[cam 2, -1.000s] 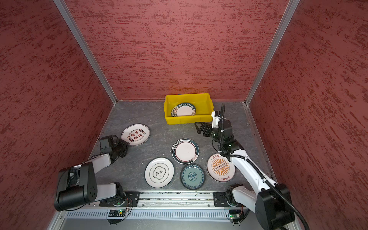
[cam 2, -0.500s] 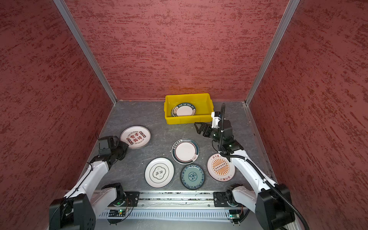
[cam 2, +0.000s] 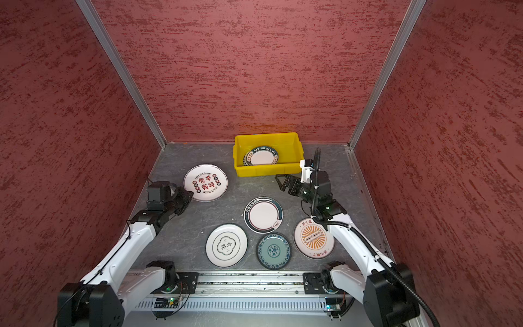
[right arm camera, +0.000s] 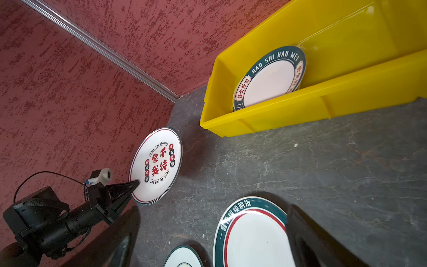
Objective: Place the plates into the plastic bin on the countertop
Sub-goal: Pick up the plate from the middle-left of the table, then place the plate in the plastic bin.
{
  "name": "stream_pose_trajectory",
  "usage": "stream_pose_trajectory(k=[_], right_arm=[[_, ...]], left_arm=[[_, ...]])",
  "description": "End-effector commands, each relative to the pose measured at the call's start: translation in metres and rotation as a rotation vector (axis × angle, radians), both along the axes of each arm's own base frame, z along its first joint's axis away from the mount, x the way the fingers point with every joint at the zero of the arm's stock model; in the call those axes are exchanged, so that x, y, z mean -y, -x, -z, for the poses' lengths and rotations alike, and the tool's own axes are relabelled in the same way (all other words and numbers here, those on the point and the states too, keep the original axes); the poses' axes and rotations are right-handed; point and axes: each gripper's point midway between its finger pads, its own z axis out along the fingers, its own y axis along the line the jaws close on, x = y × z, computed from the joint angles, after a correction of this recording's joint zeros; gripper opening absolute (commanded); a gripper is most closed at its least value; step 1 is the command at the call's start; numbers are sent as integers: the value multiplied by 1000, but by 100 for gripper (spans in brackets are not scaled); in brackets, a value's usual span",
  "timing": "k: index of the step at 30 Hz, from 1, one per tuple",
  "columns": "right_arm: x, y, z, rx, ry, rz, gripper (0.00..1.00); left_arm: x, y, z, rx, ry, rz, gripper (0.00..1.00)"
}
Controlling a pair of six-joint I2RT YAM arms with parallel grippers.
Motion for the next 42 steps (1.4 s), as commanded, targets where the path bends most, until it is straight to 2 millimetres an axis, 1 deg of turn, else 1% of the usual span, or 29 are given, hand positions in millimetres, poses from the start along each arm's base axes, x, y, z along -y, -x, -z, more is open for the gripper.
stream_pose_trajectory(k=[1,7,10,15,21,25,28,29,30,32,34,36,39,42], right_arm=[[-2,0,-9,22,-33,-11,99],[-10,-2,-6,-1,-84,-39,99],[-14,-2,-6,-5,-111,-60,99],[-20,-3,-6,-13,-141,-86,99],[-24,-6,0,-34,-164,-98,99],[-24,-8,7,-56,-166,-94,99],[-24,-10,14,-70,-159,-90,98],[-23,-11,17,-82,-153,-80,97],[-22,-12,20,-91,-149,-73,93],[-23,-12,23,-97,-146,-74,84],[-24,-12,21,-90,-153,-86,77],[-26,-11,17,-72,-161,-97,73],[-25,-11,11,-42,-166,-94,63],[-24,-12,9,-28,-167,-87,59]], left_arm=[[12,-11,-43,134,-19,40,0],[35,-12,-69,204,-17,102,0],[48,-13,-78,238,-8,134,0],[72,-18,-82,268,8,185,0],[115,-26,-82,302,40,286,0],[140,-31,-87,326,63,342,0],[159,-33,-96,350,78,391,0],[164,-34,-99,352,81,406,0],[168,-34,-100,351,83,420,0],[170,-33,-104,359,88,431,0],[171,-32,-106,364,94,438,0],[174,-30,-105,360,100,451,0],[182,-28,-103,353,107,472,0],[190,-26,-101,351,122,497,0]])
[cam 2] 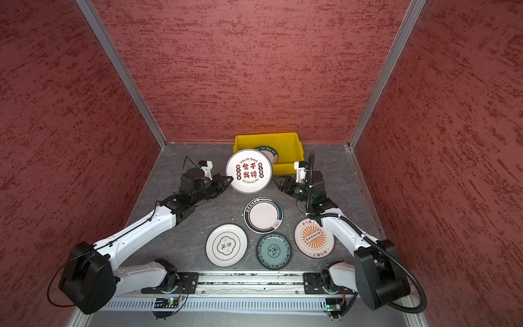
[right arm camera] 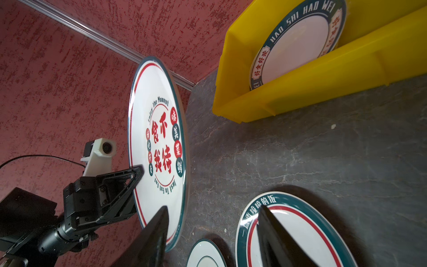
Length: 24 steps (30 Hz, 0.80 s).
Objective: Place the plates into the plastic bin on the countertop
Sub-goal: Place the plate in the plastic bin.
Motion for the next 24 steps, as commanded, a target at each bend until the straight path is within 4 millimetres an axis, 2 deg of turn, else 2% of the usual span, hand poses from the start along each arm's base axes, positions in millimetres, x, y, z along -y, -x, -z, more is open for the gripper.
stream_pose_trajectory(k=[1,6,17,19,20,21,23,24], right_arm=[[0,-2,-16,70,-21,0,58],[-2,-2,-12,50,-28,-11,46],[1,-4,-4,20,-18,15,1],[2,-5,-2,11,-14,22,0],[2,-5,-2,12,-13,24,0],[3,-5,-1,6,-11,28,0],[4,-6,1,-2,-3,37,0],[5,-6,3,-7,0,41,0]], left_arm=[[17,-3,-30,89,65,53,0],[28,-1,-32,91,76,93,0],[37,-1,-25,71,85,122,0],[36,-1,-22,65,76,115,0],[35,-1,-21,64,70,111,3],[33,-2,-20,62,64,107,16],[31,-2,-18,59,55,100,35],[29,-2,-19,64,54,98,49]])
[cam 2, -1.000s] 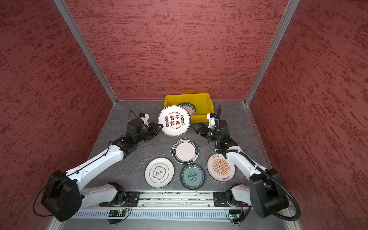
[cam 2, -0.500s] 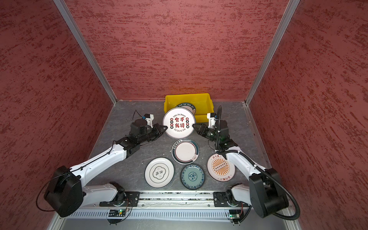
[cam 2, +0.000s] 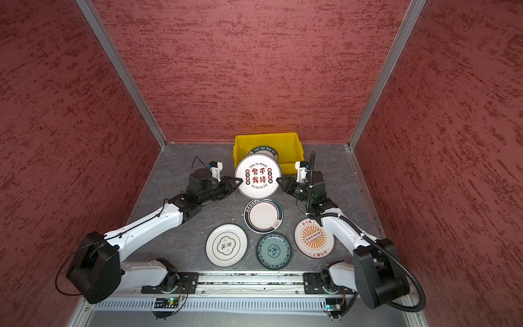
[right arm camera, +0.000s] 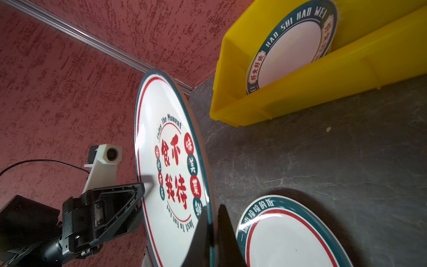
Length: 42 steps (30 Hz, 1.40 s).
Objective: Place the plates into the plastic bin on the countertop
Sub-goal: Place the plate in the plastic bin.
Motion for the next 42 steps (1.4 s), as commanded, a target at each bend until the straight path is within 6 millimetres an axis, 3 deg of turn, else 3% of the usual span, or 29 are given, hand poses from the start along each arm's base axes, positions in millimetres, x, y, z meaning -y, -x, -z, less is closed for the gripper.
stream_pose_trajectory(k=[1,4,11,24,33,37,42], right_arm=[[2,-3,0,14,12,19,0],[3,-3,1,6,11,19,0],[6,-5,1,-1,29,45,0],[24,-12,3,-24,117,139,0],[40,-22,-15,17,198,224,0],[47,-36,-24,42,266,262,0],[55,-68,-42,92,336,330,0]], left_arm=[[-3,-6,-24,69,29,-16,63],[-10,-7,-23,70,19,-34,84],[-30,-6,-26,92,1,-80,99],[-94,-9,-26,129,-36,-206,99],[-111,-13,-19,121,-47,-224,99],[-116,-15,-16,124,-67,-213,99],[-128,-17,-12,134,-144,-228,99]])
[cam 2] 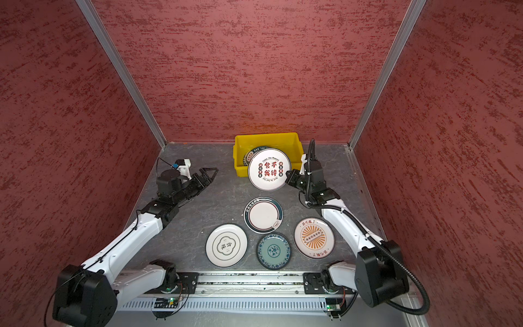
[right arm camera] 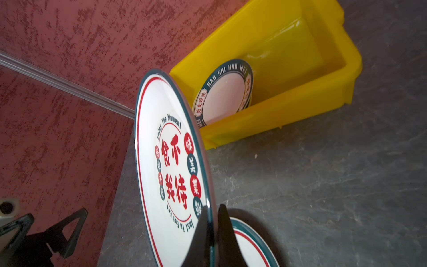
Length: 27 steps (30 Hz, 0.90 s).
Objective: Place the plates into the plastic bin on the countertop
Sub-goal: Place the plate in the plastic bin.
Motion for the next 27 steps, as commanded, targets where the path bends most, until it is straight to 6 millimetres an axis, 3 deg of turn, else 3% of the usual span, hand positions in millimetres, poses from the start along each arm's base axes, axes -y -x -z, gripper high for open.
stream_pose_trajectory(k=[1,3,14,20,27], right_arm=[[12,-32,-28,89,72,79,0],[11,-49,-31,88,99,94,0],[-11,-147,2,-4,189,91,0],[-24,-180,25,-30,139,99,0],[-22,-197,52,-78,162,137,0]], left_arm=[[-8,0,3,9,-68,1,99],[-10,1,3,13,-69,-5,99],[-15,11,2,25,-77,-19,99],[-21,17,-3,39,-101,-37,99],[-21,21,0,37,-97,-36,99]])
